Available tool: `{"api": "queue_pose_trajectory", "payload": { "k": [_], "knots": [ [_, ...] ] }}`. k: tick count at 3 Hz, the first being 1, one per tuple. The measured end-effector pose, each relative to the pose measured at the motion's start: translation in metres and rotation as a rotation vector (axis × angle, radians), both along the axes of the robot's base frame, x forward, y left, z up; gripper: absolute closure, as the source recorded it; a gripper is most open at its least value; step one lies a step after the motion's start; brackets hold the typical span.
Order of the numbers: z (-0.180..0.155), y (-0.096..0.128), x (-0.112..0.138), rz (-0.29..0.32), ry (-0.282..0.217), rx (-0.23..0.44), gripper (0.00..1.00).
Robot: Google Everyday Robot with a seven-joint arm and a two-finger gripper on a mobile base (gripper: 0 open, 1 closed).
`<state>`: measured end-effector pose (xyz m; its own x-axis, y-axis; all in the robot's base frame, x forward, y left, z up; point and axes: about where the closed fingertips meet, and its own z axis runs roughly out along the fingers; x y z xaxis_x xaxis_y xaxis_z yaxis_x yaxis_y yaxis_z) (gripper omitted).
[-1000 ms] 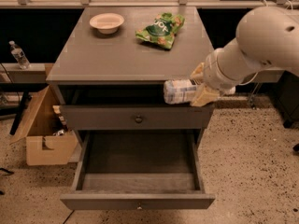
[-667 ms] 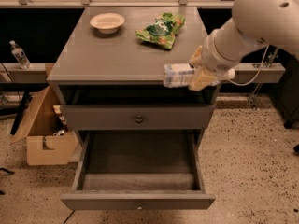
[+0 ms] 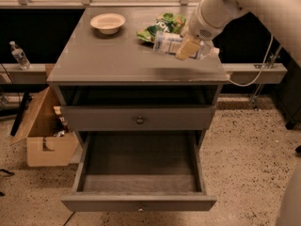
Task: Pick blue plastic bottle from middle drawer and place on counter
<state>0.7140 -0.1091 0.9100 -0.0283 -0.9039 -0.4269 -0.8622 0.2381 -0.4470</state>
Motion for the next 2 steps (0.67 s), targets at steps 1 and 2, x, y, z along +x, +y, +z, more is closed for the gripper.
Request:
{"api": "queue_pose_trajectory", "payload": {
  "k": [1, 2],
  "knots": [
    [0.000, 0.000, 0.000, 0.000, 0.000, 0.000, 1.00],
    [0.001, 0.028, 0.009, -0.016, 0.020, 0.015, 1.00]
  ]
}}
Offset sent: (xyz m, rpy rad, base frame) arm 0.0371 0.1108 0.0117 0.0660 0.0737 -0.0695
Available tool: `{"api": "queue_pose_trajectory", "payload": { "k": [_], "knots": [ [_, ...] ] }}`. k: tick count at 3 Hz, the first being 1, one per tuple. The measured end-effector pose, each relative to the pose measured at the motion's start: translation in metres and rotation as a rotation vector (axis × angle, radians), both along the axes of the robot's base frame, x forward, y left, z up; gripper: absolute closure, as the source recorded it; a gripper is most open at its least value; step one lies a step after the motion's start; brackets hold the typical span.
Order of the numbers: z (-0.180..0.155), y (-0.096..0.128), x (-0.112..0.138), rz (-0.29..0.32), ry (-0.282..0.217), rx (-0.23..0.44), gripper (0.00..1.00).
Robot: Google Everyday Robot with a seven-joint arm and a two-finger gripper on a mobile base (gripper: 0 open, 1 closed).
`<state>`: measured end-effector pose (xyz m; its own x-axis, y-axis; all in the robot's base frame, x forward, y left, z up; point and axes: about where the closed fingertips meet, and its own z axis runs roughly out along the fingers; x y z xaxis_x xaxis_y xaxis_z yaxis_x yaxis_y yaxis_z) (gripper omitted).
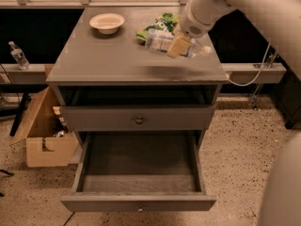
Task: Pick blue plastic bottle from middle drawer and place on counter
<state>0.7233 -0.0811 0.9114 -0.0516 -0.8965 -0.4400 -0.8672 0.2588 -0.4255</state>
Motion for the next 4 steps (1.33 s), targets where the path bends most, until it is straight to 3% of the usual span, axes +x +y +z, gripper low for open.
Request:
{"api": "queue_pose_trajectory", "payload": {
  "k": [2, 3, 4],
  "knots": [
    [-0.012, 0.095, 0.030, -0.035, 0.092, 0.037, 1.00],
    [-0.023, 0.119, 0.044, -0.056, 0.129, 0.064, 0.85],
    [-0.031, 0.135, 0.058, -0.068, 0.155, 0.091, 0.62]
  ]
}}
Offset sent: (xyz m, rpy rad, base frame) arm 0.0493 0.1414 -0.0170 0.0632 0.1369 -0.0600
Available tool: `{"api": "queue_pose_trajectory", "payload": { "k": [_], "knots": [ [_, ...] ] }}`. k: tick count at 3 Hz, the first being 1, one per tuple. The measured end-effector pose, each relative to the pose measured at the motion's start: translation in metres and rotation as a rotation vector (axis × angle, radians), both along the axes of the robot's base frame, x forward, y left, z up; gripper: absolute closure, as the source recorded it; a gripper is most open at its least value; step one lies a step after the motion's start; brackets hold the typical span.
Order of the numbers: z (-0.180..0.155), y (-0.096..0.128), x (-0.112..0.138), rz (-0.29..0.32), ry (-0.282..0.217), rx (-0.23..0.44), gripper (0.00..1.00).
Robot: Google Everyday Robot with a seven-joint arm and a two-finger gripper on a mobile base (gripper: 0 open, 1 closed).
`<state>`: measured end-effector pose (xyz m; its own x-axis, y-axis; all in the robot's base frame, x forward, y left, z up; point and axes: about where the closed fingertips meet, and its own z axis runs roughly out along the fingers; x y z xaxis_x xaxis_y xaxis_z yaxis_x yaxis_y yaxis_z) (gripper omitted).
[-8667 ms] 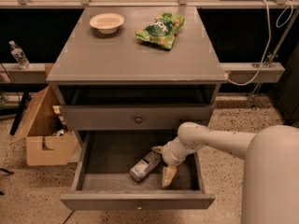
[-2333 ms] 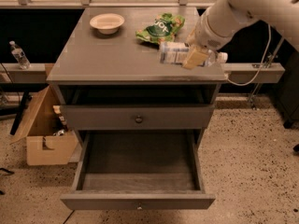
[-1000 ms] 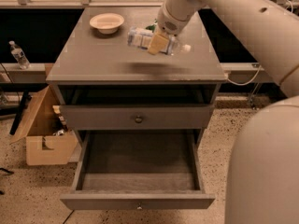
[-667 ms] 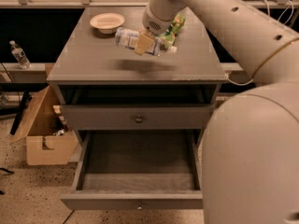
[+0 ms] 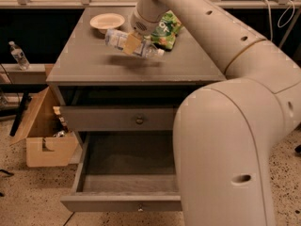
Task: Pick blue plastic bottle from middle drawer and place on counter
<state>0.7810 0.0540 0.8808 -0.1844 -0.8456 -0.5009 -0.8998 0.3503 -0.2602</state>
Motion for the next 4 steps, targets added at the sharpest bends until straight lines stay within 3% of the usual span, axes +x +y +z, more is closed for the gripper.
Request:
{"api": "queue_pose_trajectory", "payload": {
  "k": [2, 3, 4],
  "knots": [
    [-0.013, 0.009, 0.014, -0.028, 0.033, 0.026, 0.17],
    [-0.012, 0.002, 0.017, -0.059, 0.029, 0.040, 0.00],
    [0.000, -0.019, 0.018, -0.109, 0.004, 0.053, 0.00]
  ]
}}
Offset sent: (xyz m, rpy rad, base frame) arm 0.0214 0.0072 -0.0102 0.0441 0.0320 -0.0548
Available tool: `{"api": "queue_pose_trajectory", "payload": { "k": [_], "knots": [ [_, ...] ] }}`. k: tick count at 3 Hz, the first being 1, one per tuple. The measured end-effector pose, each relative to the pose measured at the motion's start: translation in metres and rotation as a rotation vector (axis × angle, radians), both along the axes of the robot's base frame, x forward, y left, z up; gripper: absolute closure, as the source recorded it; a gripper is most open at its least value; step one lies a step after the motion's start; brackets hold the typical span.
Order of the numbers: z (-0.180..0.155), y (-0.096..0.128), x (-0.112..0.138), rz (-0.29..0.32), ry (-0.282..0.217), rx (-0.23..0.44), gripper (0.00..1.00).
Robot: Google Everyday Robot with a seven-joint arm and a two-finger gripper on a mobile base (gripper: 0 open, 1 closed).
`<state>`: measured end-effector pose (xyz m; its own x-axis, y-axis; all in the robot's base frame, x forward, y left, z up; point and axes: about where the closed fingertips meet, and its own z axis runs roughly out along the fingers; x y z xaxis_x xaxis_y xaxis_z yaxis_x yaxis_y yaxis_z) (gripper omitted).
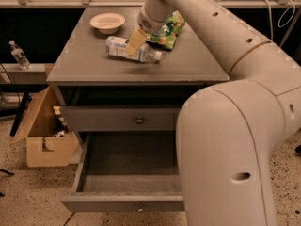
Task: Pick blue plastic bottle from middle drawer and place on counter
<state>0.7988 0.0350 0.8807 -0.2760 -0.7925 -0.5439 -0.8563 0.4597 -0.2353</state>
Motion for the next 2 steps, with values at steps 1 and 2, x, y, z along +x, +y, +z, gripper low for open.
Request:
{"api": "queue_pose_trajectory", "payload": {
  "k": [1, 2],
  "knots": [
    [0.013, -0.019, -0.006, -0.030, -0.026, 0.011, 0.00],
    [0.026, -0.056, -0.020, -0.072, -0.055, 0.040, 0.00]
  ]
}}
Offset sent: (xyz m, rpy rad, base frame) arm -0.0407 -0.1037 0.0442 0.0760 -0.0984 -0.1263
